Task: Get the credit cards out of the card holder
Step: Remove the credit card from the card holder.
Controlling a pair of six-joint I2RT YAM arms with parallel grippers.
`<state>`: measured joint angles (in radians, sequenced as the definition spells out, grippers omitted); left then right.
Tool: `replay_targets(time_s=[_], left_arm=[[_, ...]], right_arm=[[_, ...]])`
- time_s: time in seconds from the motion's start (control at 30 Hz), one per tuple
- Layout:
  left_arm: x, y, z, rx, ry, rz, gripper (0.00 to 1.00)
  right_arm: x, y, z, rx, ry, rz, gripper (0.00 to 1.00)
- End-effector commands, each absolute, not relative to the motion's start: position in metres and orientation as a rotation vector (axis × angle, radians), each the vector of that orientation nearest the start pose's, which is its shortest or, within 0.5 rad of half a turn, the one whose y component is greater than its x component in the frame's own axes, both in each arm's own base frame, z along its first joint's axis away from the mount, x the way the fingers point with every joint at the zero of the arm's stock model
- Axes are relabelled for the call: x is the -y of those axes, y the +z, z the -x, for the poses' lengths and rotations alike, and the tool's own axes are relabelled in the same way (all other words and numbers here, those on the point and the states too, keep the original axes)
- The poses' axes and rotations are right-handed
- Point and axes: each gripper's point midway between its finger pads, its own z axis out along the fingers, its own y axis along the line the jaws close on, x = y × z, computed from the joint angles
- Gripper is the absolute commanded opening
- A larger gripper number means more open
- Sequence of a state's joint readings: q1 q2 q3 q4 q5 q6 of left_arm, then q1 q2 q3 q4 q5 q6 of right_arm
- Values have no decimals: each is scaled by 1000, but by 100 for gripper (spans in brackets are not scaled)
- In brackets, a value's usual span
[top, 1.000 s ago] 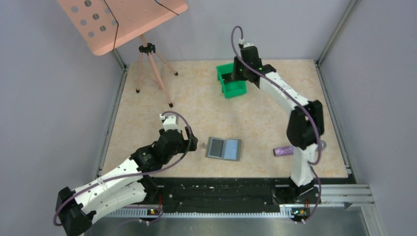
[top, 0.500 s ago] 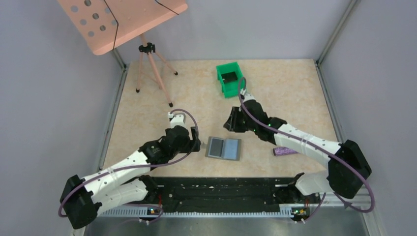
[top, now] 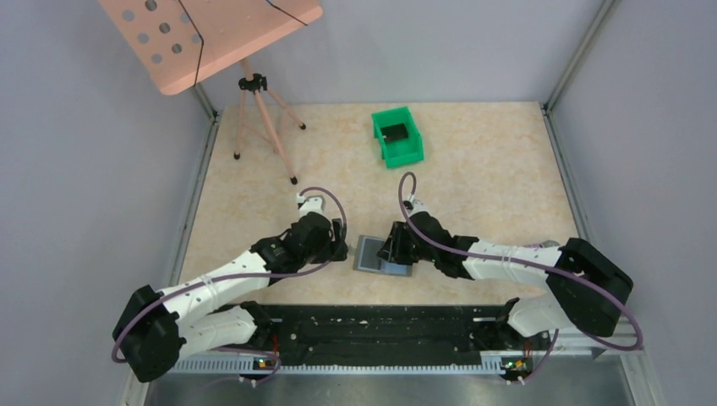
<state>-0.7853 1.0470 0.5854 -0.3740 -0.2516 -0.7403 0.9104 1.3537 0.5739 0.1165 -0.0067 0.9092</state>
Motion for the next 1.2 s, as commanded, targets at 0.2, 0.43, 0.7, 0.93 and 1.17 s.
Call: replay_targets(time_s=[0.2,0.43,0.7,0.93,1.17], left_arm=[[211,80,-223,-2405,-552,75,77],[219,74,-232,-2418,-559,61,73],[235,61,-236,-2456,-663,53,64],[258,58,-229,-2525,-850,-15,56],[276,56,-222,-2538,-983,-52,48]], right_arm=[[-267,22,-198,-2505,610,94,28],[-248,15,-197,-2520,538,197,26],[-243,23,-205,-2477,540,261,25],[-238,27,-211,-2463,531,272,25],[-246,44,-215,-2429,585,260,25]])
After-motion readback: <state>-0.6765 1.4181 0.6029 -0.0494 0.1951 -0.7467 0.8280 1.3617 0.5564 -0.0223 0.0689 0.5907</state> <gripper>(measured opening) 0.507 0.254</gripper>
